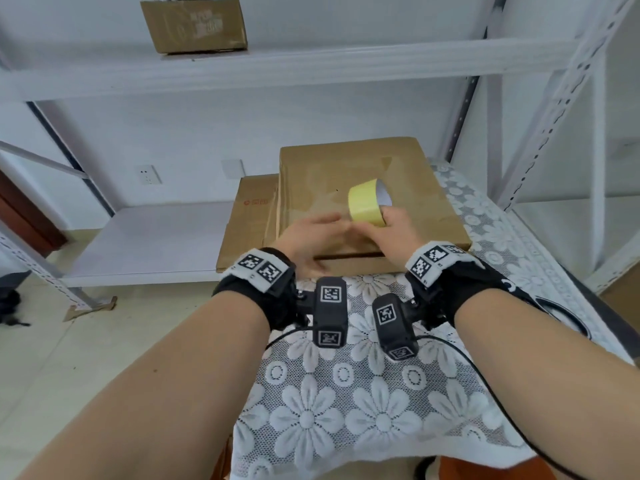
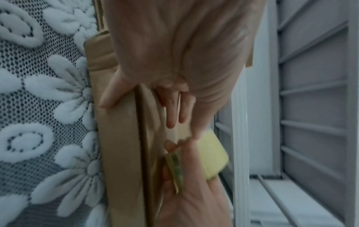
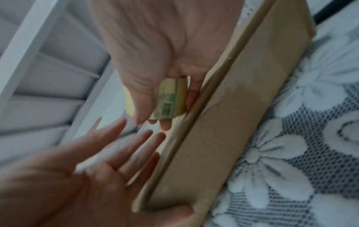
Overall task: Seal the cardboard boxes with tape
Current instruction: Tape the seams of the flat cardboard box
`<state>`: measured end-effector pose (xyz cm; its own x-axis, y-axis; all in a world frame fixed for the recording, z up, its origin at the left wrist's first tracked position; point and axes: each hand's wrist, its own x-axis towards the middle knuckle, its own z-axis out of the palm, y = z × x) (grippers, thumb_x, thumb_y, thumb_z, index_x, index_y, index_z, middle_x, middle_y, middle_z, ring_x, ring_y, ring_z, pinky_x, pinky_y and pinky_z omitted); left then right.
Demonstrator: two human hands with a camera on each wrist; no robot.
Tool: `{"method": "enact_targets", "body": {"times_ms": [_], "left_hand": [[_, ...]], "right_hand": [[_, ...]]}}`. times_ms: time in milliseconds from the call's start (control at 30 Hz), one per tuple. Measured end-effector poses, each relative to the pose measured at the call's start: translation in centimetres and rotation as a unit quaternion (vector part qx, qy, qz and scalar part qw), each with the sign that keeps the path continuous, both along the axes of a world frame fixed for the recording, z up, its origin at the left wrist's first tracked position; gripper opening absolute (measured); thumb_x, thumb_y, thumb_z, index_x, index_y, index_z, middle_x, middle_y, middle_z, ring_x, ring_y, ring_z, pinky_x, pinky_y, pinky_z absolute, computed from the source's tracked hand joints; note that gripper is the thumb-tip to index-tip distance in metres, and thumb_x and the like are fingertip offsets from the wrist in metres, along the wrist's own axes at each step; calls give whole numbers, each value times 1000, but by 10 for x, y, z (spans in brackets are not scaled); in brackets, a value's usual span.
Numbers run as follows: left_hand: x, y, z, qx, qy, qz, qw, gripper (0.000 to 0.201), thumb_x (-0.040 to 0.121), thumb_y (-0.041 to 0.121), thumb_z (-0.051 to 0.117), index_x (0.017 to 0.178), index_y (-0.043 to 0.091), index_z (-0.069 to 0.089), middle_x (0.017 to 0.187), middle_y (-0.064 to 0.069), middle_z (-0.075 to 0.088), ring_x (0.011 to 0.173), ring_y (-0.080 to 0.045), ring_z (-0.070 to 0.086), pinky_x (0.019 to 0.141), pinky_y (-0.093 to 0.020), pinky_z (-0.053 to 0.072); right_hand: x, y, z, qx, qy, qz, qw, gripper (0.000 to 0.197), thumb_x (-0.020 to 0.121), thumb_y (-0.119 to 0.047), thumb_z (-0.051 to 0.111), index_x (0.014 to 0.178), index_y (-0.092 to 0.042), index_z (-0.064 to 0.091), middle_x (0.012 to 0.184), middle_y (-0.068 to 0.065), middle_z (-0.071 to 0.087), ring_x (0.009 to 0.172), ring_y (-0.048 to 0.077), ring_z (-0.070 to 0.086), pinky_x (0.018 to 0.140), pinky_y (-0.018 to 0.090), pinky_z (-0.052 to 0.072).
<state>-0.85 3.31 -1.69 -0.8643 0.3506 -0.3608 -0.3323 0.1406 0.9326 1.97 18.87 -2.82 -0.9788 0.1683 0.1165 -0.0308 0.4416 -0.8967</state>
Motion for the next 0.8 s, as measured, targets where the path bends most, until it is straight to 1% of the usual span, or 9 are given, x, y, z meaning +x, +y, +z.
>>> {"method": "enact_targets", "body": {"times_ms": [67,167,300,367,433,500,600,733,800], "left_hand": [[-1,-6,8,82,-96,25,992,39,88,38,68,123,19,63,129,2,61,116,-24,59,71,-47,57],[-2,-10,11,132,-121,12,984,48,90,45,63,125,13,63,127,-6,65,99,-25,66,53,-35,55],[-6,-8,12,142,-108,50,983,46,91,38,65,120,2,62,113,-15,71,95,-28,68,68,-38,57],[-8,-7,13,148,-124,64,979,40,92,37,64,113,4,63,106,-14,72,93,-28,68,59,-37,56],[-10,-7,11,144,-125,74,979,33,92,37,65,105,7,63,97,-11,74,90,-26,67,61,-37,54],[-12,-6,11,142,-110,82,980,26,91,33,66,98,7,62,84,-10,75,83,-24,68,67,-37,54],[-12,-5,10,143,-92,84,982,21,92,29,65,91,8,62,72,-6,74,80,-21,68,71,-32,54],[-8,-9,8,142,-91,60,984,21,90,32,67,94,12,65,80,-4,75,87,-20,69,72,-39,53],[-6,-10,6,152,-79,68,983,20,90,30,67,95,12,66,86,-4,74,92,-21,68,80,-39,53]], "right_hand": [[5,-3,9,-84,-15,13,996,18,90,-22,63,95,-5,67,77,3,66,57,-3,58,59,11,45],[11,-11,18,-118,-48,48,991,25,93,-30,59,78,-11,65,64,5,66,49,1,59,52,8,45],[6,-17,16,-124,-83,81,985,17,87,-28,67,85,-11,66,74,4,70,60,6,64,57,12,48],[4,-13,15,-117,-104,100,983,15,80,-18,74,91,-12,67,86,5,72,74,8,67,70,18,52],[5,-8,15,-127,-122,116,978,20,77,-10,76,95,-13,67,93,6,72,80,9,67,74,19,51],[7,-9,17,-129,-118,119,977,14,80,-12,74,91,-14,66,85,4,73,73,4,66,69,16,49],[6,-13,15,-143,-101,93,980,13,84,-26,70,87,-15,66,81,8,73,72,11,66,79,30,50],[4,-19,13,-148,-82,57,984,25,85,-38,68,81,-13,66,70,2,70,61,13,65,61,22,48],[2,-22,12,-138,-75,31,987,34,85,-44,65,77,-12,66,65,3,68,57,16,64,59,22,47]]}}
